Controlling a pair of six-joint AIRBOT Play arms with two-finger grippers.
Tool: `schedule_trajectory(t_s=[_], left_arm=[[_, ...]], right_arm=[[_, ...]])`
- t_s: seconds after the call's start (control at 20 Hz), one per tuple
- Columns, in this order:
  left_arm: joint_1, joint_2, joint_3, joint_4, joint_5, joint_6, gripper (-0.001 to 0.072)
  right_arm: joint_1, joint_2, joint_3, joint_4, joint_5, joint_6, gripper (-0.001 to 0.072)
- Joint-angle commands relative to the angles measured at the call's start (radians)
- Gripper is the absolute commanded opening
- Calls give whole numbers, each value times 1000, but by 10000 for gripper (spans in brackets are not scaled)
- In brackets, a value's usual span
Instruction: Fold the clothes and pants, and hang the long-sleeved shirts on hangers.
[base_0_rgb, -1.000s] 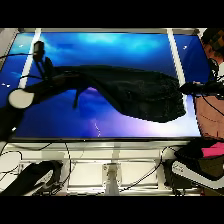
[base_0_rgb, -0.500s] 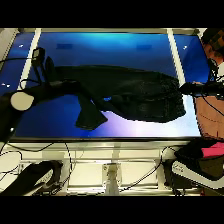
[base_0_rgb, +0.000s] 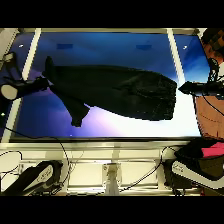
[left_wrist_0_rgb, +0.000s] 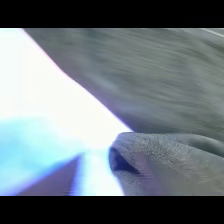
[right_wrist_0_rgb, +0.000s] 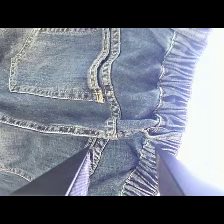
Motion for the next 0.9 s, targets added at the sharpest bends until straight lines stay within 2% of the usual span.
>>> schedule_trajectory(t_s=[0.0,0.05,0.1,0.15,0.2,0.3,0.35,0.4,0.45,0.7,0.75,0.85], left_arm=[[112,-8,1,8,-34,26,700],[115,-7,1,7,-78,46,699],[109,-7,1,-1,-134,102,676],[92,-6,1,-4,-198,183,607],[68,-5,1,-5,-269,258,582],[-16,-5,1,-4,-391,358,581],[-69,-5,1,-2,-415,379,505],[-126,-5,1,6,-413,386,377],[-190,-5,1,8,-397,395,344],[-428,-7,-1,8,-351,386,360],[-447,-8,-1,8,-352,387,405],[-469,-9,-1,8,-352,388,697]], right_arm=[[1,0,0,-1,-2,0,446],[1,0,0,-1,-2,1,446],[1,0,0,-1,-2,1,445],[1,0,0,-1,-2,0,446],[1,0,0,-2,-2,0,446],[1,0,0,-2,-4,0,446],[1,0,0,-2,-6,0,446],[1,0,0,-2,-6,0,446],[1,0,0,-3,-6,0,446],[1,0,0,-68,-1,1,446],[1,0,0,-76,-1,1,446],[1,0,0,-80,-2,0,446]])
